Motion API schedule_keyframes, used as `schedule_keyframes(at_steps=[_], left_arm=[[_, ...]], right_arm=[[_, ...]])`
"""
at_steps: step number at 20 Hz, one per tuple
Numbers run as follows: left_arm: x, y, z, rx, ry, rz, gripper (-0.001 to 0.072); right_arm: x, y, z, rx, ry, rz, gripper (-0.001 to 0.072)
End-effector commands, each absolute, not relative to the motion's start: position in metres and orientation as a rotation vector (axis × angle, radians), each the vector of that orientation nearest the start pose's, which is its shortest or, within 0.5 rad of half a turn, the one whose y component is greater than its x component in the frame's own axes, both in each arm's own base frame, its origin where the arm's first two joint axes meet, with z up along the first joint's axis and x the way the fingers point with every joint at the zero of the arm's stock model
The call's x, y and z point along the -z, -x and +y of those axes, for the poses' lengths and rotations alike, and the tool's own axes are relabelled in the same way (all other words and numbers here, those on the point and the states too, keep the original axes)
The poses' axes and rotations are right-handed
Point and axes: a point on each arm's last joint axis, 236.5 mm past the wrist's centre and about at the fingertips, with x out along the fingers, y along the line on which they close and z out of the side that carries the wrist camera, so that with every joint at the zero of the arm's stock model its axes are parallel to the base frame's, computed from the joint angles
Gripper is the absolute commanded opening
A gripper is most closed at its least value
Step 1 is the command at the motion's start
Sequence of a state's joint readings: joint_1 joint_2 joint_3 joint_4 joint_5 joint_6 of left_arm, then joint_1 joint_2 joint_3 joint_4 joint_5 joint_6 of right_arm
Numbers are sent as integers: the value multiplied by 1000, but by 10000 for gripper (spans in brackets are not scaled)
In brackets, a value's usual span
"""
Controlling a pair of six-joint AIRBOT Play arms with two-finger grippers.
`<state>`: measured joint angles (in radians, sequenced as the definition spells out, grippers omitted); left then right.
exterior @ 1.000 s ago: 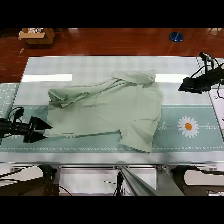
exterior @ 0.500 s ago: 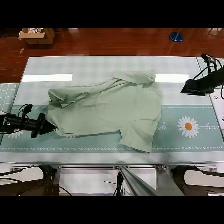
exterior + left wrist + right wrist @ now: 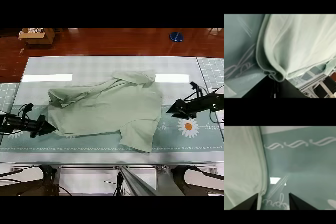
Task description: Fold the shirts.
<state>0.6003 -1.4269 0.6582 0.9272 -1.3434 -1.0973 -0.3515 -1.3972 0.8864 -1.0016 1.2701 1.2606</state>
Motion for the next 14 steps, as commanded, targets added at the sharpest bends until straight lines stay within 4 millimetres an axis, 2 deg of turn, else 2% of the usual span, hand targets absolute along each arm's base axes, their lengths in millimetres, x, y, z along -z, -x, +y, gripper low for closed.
schedule_keyframes(at_steps=[1, 7, 8, 9, 10, 11, 12, 13, 14], left_arm=[[101, -231, -17, 306, 972, 1604, 23], [100, -232, -17, 309, 977, 1602, 23], [99, -233, -18, 311, 983, 1596, 23], [96, -237, -19, 321, 991, 1579, 23], [87, -246, -21, 353, 995, 1540, 22], [76, -258, -21, 375, 1000, 1488, 22], [56, -275, -21, 409, 992, 1405, 22], [31, -293, -19, 447, 963, 1312, 22], [-1, -314, -15, 469, 931, 1202, 22]], right_arm=[[95, -293, 58, -279, -697, 1538, 477], [108, -296, 110, -292, -629, 1536, 470], [108, -298, 121, -308, -617, 1525, 328], [107, -296, 130, -327, -603, 1527, 82], [103, -295, 137, -355, -594, 1525, 26], [94, -297, 140, -393, -568, 1508, 26], [76, -303, 142, -444, -535, 1467, 26], [51, -313, 141, -488, -490, 1398, 26], [15, -326, 139, -536, -433, 1297, 26]])
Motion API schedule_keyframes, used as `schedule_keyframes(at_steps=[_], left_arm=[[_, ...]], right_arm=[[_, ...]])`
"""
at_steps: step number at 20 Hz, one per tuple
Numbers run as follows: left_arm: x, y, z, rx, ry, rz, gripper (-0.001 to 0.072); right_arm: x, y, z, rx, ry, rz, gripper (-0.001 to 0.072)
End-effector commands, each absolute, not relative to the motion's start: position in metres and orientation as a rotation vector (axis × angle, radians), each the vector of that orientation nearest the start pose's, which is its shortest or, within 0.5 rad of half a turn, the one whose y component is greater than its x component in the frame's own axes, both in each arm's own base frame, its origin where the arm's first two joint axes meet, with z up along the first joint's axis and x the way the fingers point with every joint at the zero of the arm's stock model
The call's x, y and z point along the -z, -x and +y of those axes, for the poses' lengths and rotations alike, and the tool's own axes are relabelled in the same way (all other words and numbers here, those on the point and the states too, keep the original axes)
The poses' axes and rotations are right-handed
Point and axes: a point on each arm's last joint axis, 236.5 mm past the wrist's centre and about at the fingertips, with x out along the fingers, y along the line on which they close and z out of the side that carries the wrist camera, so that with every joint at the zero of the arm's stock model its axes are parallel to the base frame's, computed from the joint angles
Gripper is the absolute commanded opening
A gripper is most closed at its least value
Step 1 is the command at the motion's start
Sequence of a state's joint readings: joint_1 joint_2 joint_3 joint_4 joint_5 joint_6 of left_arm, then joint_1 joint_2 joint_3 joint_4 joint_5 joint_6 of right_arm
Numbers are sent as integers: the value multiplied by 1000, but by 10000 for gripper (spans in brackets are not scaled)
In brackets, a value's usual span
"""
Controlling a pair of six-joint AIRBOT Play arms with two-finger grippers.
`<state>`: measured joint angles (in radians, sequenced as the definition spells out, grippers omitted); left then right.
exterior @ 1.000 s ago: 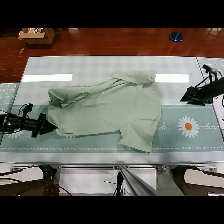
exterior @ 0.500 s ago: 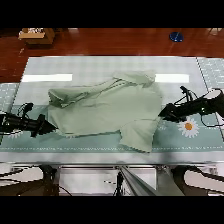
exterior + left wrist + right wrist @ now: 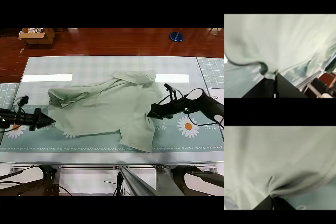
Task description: Fold the shirts.
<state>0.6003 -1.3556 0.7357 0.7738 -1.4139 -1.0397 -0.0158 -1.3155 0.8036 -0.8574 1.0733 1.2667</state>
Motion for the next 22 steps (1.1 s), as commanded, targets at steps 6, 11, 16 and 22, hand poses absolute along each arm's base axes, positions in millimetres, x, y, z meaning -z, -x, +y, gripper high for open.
schedule_keyframes(at_steps=[6, 11, 16, 22], left_arm=[[-328, -350, -39, 684, 579, 349, 22], [-493, -253, -87, 554, 112, -76, 22], [-523, -176, -85, 215, 49, -162, 22], [-489, -120, -83, 29, 23, -85, 22]], right_arm=[[-307, -359, 100, -485, -72, 406, 26], [-469, -288, 44, -203, 57, 33, 25], [-526, -212, 17, -64, 63, -92, 25], [-509, -153, 4, 6, 59, 9, 25]])
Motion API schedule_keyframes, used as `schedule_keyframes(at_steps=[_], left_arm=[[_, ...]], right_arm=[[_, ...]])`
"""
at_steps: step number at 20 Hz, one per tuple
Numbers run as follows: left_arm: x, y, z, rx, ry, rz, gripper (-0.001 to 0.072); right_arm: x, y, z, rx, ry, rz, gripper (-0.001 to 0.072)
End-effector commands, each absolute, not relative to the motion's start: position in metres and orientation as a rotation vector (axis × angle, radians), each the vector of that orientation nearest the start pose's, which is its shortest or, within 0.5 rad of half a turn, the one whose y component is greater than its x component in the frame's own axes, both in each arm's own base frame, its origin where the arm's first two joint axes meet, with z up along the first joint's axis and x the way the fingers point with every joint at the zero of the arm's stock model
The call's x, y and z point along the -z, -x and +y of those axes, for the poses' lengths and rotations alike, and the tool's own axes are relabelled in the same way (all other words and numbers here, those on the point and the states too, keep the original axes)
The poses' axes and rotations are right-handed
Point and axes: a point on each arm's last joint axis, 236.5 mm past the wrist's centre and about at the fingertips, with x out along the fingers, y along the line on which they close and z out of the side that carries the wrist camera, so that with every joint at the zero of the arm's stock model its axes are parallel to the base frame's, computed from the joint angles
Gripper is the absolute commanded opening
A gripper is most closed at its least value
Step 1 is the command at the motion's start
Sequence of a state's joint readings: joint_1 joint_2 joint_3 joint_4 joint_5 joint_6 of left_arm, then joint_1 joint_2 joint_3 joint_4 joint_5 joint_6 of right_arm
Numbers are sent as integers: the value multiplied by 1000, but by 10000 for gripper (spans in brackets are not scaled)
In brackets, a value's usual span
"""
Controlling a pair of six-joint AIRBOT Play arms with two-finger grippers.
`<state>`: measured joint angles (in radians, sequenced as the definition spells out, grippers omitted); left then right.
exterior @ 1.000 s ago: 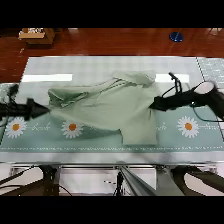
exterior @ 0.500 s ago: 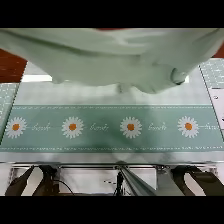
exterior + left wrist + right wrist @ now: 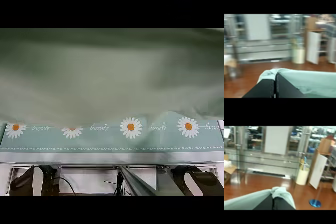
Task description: Fold the shirts.
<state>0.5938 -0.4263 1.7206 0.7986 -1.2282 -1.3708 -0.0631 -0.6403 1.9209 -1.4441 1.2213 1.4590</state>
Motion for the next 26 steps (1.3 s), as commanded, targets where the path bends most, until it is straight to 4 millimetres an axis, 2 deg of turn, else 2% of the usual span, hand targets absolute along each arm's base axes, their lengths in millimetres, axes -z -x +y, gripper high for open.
schedule_keyframes(at_steps=[1, 3, 4, 5, 6, 8, 10, 12, 15, 17, 18, 20, 22, 24, 26], left_arm=[[-469, -120, -85, 40, 38, -2, 22], [-425, -122, -85, 54, 31, 195, 22], [-411, -124, -82, 59, 9, 265, 22], [-405, -131, -77, 64, 23, 304, 21], [-403, -140, -71, 72, 38, 327, 22], [-389, -167, -60, 114, 70, 404, 22], [-360, -200, -48, 172, 132, 523, 22], [-318, -234, -34, 226, 193, 665, 21], [-258, -282, -22, 299, 296, 871, 21], [-230, -319, -17, 327, 350, 939, 21], [-219, -339, -16, 329, 369, 942, 21], [-208, -383, -14, 314, 392, 887, 22], [-209, -427, -14, 285, 399, 776, 22], [-208, -461, -18, 265, 405, 694, 22], [-192, -483, -26, 266, 413, 689, 22]], right_arm=[[-493, -150, 0, 21, 57, 75, 25], [-455, -145, -12, 66, 60, 241, 25], [-438, -144, -20, 96, 64, 321, 25], [-421, -145, -30, 135, 81, 409, 25], [-407, -150, -33, 142, 69, 480, 25], [-387, -175, -22, 75, 79, 588, 25], [-364, -216, -15, 34, 97, 707, 25], [-333, -279, -12, 6, 118, 816, 25], [-261, -366, -8, -34, 127, 1001, 25], [-213, -410, 8, -113, 113, 1081, 25], [-198, -430, 14, -141, 103, 1080, 25], [-188, -474, 21, -151, 78, 988, 25], [-195, -513, 23, -140, 54, 852, 25], [-199, -539, 25, -136, 35, 760, 25], [-187, -554, 28, -141, 19, 752, 25]])
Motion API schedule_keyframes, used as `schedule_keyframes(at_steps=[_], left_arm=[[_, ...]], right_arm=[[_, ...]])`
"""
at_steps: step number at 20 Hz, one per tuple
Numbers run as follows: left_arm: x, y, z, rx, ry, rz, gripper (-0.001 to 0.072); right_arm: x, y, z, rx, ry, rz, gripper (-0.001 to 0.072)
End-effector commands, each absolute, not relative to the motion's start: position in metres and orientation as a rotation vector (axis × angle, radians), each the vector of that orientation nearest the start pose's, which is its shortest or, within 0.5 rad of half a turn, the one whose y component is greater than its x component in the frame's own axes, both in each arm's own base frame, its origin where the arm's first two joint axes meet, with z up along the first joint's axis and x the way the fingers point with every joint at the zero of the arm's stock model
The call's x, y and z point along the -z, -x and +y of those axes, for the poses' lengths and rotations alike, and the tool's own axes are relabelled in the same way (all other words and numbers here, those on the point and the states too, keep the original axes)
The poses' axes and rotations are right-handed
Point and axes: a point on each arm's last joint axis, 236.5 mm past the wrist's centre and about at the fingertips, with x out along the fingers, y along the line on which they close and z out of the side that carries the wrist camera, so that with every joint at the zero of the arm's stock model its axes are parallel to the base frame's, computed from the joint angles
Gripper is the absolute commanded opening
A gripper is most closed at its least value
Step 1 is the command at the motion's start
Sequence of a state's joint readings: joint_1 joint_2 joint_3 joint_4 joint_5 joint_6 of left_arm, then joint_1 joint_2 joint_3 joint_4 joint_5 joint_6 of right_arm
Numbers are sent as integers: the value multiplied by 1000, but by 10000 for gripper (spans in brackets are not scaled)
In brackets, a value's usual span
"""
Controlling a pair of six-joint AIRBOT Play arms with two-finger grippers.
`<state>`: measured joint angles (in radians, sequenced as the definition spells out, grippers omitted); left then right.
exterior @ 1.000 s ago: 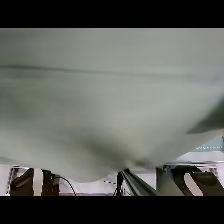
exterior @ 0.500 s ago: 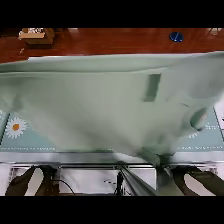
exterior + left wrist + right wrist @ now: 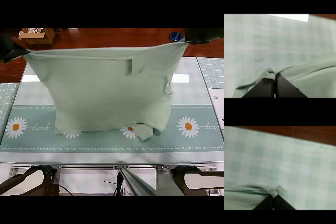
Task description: Fold the shirts.
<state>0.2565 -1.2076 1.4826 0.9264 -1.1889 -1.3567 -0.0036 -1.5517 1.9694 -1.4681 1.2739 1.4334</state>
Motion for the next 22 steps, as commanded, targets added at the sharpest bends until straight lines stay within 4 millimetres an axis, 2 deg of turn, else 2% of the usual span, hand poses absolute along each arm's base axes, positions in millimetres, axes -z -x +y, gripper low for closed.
schedule_keyframes(at_steps=[1, 6, 9, 12, 14, 16, 18, 20, 22], left_arm=[[-177, -491, -32, 278, 408, 713, 22], [-87, -513, -56, 332, 385, 886, 22], [-54, -518, -53, 337, 366, 939, 22], [-36, -528, -38, 291, 357, 940, 22], [-38, -540, -27, 254, 360, 892, 22], [-44, -551, -19, 222, 358, 837, 22], [-44, -553, -18, 217, 358, 828, 22], [-33, -544, -23, 237, 356, 884, 22], [-10, -525, -24, 259, 322, 997, 22]], right_arm=[[-175, -559, 28, -142, 17, 771, 25], [-99, -578, 27, -142, 8, 900, 25], [-59, -585, 23, -133, 11, 965, 25], [-28, -588, 23, -131, 2, 1013, 25], [-24, -593, 21, -123, 9, 1003, 25], [-30, -600, 16, -107, 26, 964, 25], [-33, -600, 16, -105, 28, 962, 25], [-26, -587, 17, -104, 10, 1023, 25], [-14, -568, 13, -95, 21, 1121, 25]])
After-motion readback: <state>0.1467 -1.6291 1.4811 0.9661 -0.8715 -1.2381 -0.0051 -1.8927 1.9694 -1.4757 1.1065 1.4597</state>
